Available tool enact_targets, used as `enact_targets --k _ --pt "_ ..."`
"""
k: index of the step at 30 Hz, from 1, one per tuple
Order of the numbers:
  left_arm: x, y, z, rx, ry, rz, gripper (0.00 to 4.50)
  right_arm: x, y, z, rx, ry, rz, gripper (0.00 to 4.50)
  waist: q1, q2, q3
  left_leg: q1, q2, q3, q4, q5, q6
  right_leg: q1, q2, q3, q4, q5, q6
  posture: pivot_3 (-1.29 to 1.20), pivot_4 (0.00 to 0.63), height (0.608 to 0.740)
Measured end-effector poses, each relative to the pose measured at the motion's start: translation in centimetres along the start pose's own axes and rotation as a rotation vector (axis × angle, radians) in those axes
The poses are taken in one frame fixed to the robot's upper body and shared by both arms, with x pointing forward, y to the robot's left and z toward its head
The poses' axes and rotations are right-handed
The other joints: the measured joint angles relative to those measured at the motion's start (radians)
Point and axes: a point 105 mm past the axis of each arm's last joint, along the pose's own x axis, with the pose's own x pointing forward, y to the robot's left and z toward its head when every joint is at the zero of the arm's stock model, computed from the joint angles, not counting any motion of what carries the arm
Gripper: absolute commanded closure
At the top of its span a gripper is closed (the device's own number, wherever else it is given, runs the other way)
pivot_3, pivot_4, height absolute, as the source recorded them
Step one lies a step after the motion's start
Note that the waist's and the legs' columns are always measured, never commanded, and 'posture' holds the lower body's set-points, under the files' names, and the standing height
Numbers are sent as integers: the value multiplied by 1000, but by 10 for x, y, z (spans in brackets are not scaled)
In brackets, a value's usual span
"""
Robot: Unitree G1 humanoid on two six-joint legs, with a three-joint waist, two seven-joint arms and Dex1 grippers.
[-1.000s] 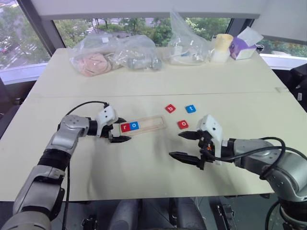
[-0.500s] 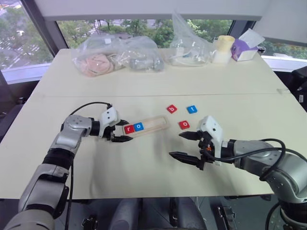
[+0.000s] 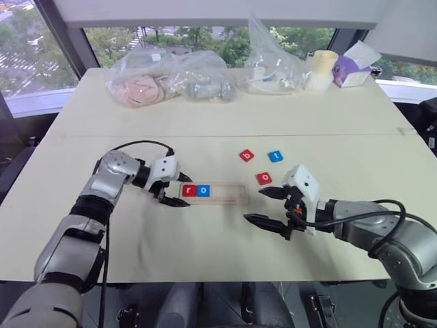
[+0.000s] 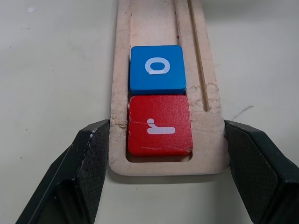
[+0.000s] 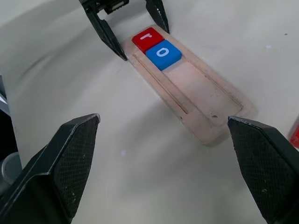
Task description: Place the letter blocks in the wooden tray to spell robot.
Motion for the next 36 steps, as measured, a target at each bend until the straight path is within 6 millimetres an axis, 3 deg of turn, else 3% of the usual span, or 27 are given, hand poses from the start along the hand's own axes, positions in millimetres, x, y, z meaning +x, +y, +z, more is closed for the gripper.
enact_targets --k 4,6,7,15,20,25,28,33,36 --pt "2 0 1 12 -7 -15 1342 0 0 -2 10 2 -6 0 0 0 0 0 0 0 1 0 0 0 0 0 0 0 1 0 150 740" --pt "3 0 2 23 -8 -32 234 0 0 -2 10 2 -8 0 -1 0 0 0 0 0 1 0 0 0 0 0 0 0 1 0 150 740" --pt "3 0 2 27 -7 -35 110 0 0 -2 10 1 -8 0 -1 0 0 0 0 0 1 0 0 0 0 0 0 0 1 0 150 740" --pt "3 3 3 52 3 -19 110 3 -1 -1 15 -15 -14 0 -2 0 0 0 0 0 3 -1 1 1 1 0 1 0 1 0 150 740" --pt "-19 2 0 -38 8 23 110 12 -19 7 40 -78 -73 0 -18 0 1 0 1 0 3 -1 2 0 1 0 1 0 1 0 150 740" --pt "-70 3 12 -211 -94 180 110 42 -72 41 47 -183 -298 0 -52 0 1 0 1 -1 -1 -1 2 -3 2 1 4 1 2 0 150 740" --pt "-91 5 28 -277 -202 303 110 63 -87 39 74 -158 -358 0 -55 0 1 0 1 -1 -2 -1 2 -3 2 1 6 2 5 0 150 740" --pt "-97 -19 44 -397 -358 428 110 91 -106 17 61 -56 -392 0 -58 0 1 1 1 -1 -2 -1 2 -4 2 3 6 2 5 0 150 740" --pt "-92 -46 42 -464 -358 464 110 107 -106 9 31 -27 -356 0 -60 0 2 2 1 0 -2 -1 1 -4 3 4 7 2 5 0 150 740"
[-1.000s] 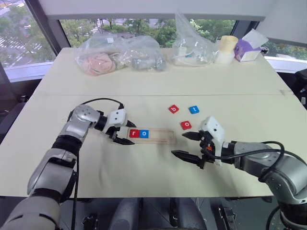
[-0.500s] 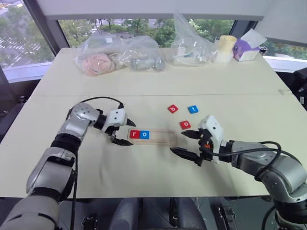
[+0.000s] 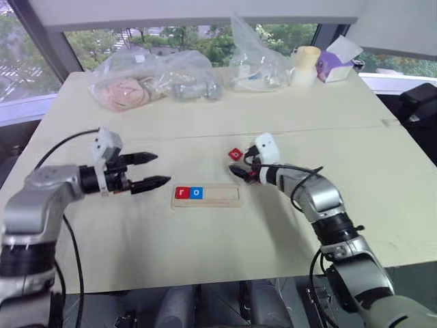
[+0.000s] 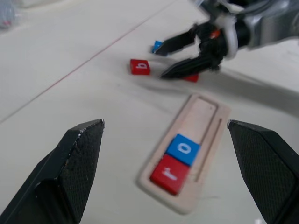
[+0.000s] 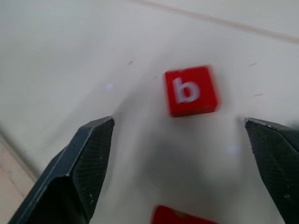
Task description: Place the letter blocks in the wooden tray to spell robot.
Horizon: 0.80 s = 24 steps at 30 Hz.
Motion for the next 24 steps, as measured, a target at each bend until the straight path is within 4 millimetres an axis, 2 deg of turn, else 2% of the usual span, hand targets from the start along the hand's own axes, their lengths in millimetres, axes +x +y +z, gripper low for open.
enact_targets --k 3,8,9,10,14,15,21,24 --pt "-7 -11 -5 -44 -2 49 110 10 -4 5 -22 -11 6 0 3 0 0 2 0 -1 0 0 -1 1 1 -1 1 -2 -4 0 150 740" --pt "-11 -10 -2 -32 -13 126 110 29 -4 12 -42 -19 20 0 4 0 0 2 0 0 -1 0 -1 1 1 0 0 -2 -4 0 150 740" --pt "-11 -10 -2 -32 -14 131 0 31 -5 13 -43 -18 20 561 3 0 0 2 0 0 -1 1 -1 1 1 0 0 -2 -4 0 150 740" --pt "-11 -10 -4 -37 -10 137 0 33 -6 13 -48 -17 20 928 2 0 0 2 0 0 -1 1 -1 1 1 0 0 -2 -4 0 150 740" --pt "-12 -9 -6 -44 -6 152 0 34 -12 13 -65 -14 8 2984 1 0 0 3 0 0 -1 1 -1 1 1 0 1 -2 -4 0 150 740" --pt "-13 -8 -6 -40 -4 156 0 34 -12 13 -68 -15 10 3284 0 0 0 3 0 0 -2 1 -1 1 1 0 1 -2 -4 0 150 740" --pt "-3 -10 -4 -22 -3 131 0 34 -13 17 -75 -25 -22 3254 1 0 0 4 0 0 -4 2 -3 1 1 1 1 -2 -4 0 150 740" --pt "7 -15 -1 -3 -1 90 0 23 -20 37 -57 -91 -86 3254 6 0 0 3 0 0 -6 2 -4 0 1 1 1 -2 -4 0 150 740"
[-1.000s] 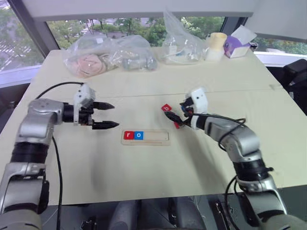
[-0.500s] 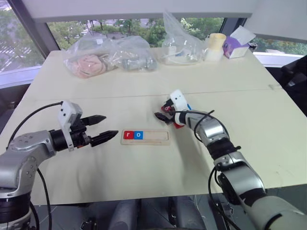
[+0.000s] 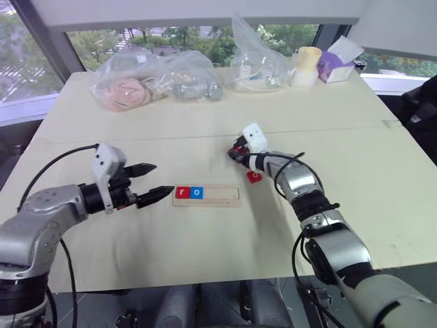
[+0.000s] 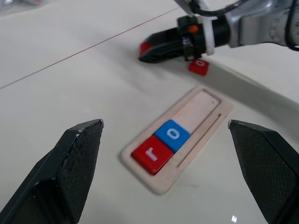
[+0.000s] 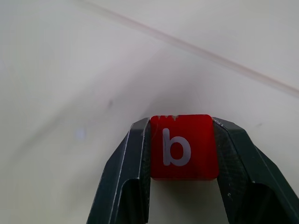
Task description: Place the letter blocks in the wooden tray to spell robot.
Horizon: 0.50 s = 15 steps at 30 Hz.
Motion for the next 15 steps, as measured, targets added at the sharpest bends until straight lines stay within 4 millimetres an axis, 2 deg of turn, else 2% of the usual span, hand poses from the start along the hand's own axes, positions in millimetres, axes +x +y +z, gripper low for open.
enact_targets --k 3,5,6,8,10,11,15 --pt "10 -8 6 26 -3 -51 0 -33 -25 35 79 -116 -150 3254 8 0 0 -1 0 -1 0 0 0 0 0 0 0 0 0 0 150 740" --pt "18 -15 11 47 -11 -90 0 -66 -41 44 140 -159 -272 3254 13 0 -1 -1 0 -1 0 0 0 0 0 0 0 0 0 0 150 740" --pt "20 -17 12 50 -15 -104 0 -82 -45 40 165 -152 -326 3254 13 0 -1 -1 0 -1 -1 0 0 -1 0 0 0 0 0 0 150 740" --pt "25 -21 14 52 -20 -129 0 -107 -48 19 215 -89 -413 3254 11 0 -1 -1 0 -1 -1 0 0 -1 0 0 0 -1 -1 0 150 740" --pt "29 -23 15 51 -27 -151 0 -130 -37 -10 289 3 -472 3254 5 0 -1 -1 0 -1 -1 0 0 -1 0 0 1 -1 -2 0 150 740" --pt "31 -25 16 52 -27 -160 0 -135 -31 -18 317 34 -481 3254 -2 0 0 0 1 0 -1 0 0 -1 0 0 2 -2 -3 0 150 740" --pt "38 -26 17 56 -41 -200 0 -160 -11 -22 359 46 -541 3254 -1 2 -1 2 1 -1 -3 0 0 -1 0 -1 3 -5 -5 0 150 740"
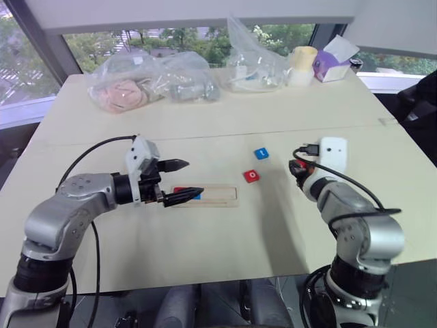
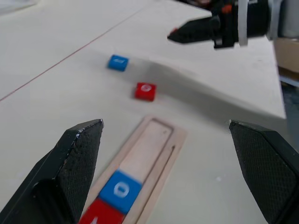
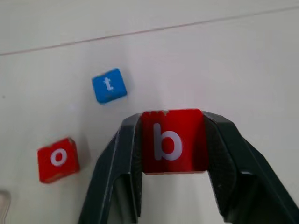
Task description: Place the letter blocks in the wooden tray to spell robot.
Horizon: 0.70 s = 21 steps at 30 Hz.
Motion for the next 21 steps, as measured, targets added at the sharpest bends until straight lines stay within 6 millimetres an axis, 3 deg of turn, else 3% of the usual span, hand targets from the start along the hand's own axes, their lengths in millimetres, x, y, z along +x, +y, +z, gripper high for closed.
enact_targets --k 4,10,20,21 --pt "0 12 -12 -20 31 8 0 -11 8 -32 2 97 0 3254 1 0 0 -1 0 0 0 0 0 0 0 0 0 -1 -1 0 150 740" --pt "-9 23 -19 26 88 27 0 -9 10 -41 37 133 -19 3254 1 0 0 0 0 -1 -1 0 0 -1 0 0 -1 -1 -2 0 150 740" --pt "-12 21 -26 16 107 34 0 -6 14 -56 65 210 -2 3254 1 0 0 -1 0 -1 0 0 0 -1 -1 -1 -1 -1 -1 0 150 740" --pt "-12 21 -26 14 108 34 0 -6 13 -58 69 217 -4 2218 1 0 0 -2 0 -1 0 0 0 -2 -1 -1 -1 -1 -1 0 150 740"
